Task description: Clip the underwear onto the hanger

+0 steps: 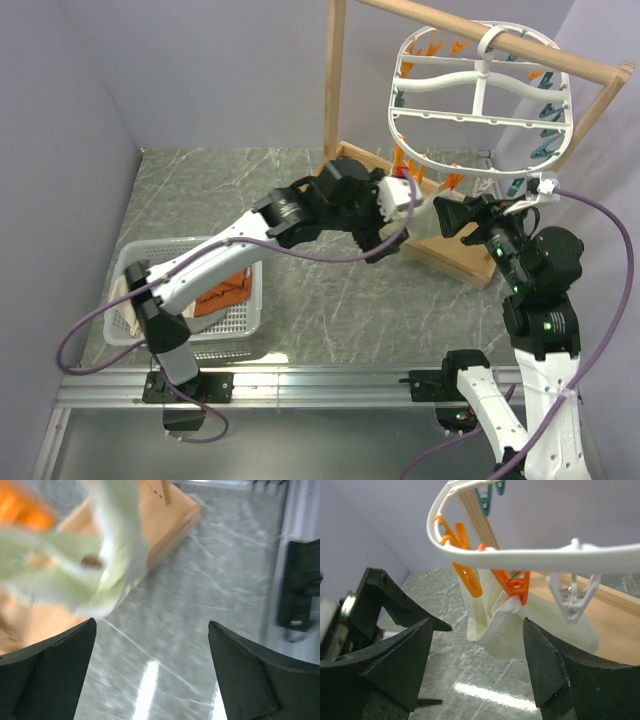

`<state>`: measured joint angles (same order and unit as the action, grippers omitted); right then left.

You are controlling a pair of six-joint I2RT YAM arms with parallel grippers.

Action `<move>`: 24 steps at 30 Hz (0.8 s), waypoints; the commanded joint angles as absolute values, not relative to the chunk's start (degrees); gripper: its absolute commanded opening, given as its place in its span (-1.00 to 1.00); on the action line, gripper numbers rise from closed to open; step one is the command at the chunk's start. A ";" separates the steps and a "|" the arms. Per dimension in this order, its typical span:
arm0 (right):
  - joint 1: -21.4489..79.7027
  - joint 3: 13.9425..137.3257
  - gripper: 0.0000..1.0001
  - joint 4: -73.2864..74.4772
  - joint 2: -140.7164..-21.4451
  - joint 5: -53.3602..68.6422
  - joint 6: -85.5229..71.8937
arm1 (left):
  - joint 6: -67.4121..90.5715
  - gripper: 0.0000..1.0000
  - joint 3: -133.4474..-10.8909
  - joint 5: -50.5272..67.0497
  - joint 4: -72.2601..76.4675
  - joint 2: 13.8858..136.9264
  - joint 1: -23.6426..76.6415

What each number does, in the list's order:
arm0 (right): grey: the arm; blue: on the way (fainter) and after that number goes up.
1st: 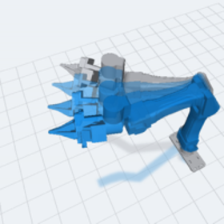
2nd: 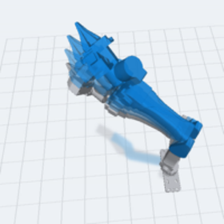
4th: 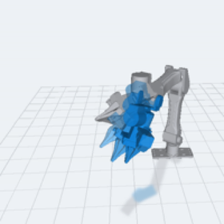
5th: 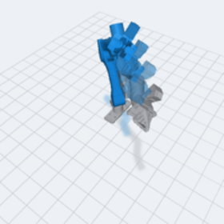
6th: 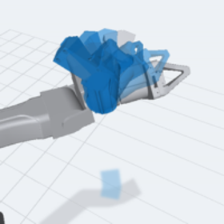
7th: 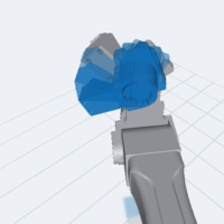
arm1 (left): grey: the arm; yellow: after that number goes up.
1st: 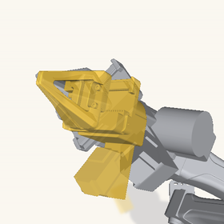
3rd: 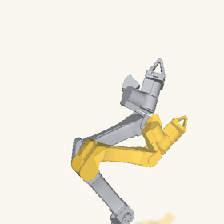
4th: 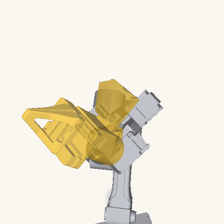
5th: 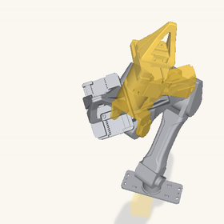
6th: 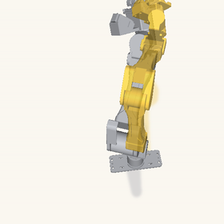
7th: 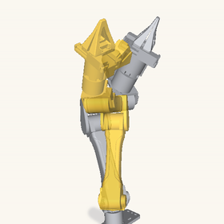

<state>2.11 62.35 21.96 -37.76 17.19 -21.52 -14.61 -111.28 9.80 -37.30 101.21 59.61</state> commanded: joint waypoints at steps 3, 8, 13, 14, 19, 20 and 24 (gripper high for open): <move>2.46 64.16 0.63 26.09 -33.05 19.86 -17.06 | 5.59 0.99 -103.21 16.79 -35.52 90.11 52.49; 2.46 64.25 0.68 31.01 -29.36 21.53 -12.66 | 12.13 0.99 -100.11 17.66 -35.95 85.26 45.10; 2.37 64.42 0.78 39.27 -29.09 22.85 -6.17 | 12.31 0.99 -95.98 24.06 -37.00 79.11 33.51; 2.46 64.51 0.80 40.51 -29.00 22.59 -5.46 | 12.04 0.99 -95.02 25.21 -37.18 78.14 31.49; 2.37 62.41 0.86 45.26 -28.66 20.40 -1.15 | 10.99 0.99 -85.62 26.29 -37.44 69.71 18.65; 2.29 61.97 0.86 46.22 -28.48 20.04 -0.62 | 10.29 0.99 -83.34 25.06 -39.18 68.65 16.63; 1.93 58.28 0.88 46.67 -27.16 18.90 1.67 | 7.48 0.99 -77.18 18.82 -42.79 63.65 13.45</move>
<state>2.09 60.49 44.45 -28.18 20.36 -1.98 9.61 -80.42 21.87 -39.66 66.94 14.63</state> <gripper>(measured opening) 0.938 0.994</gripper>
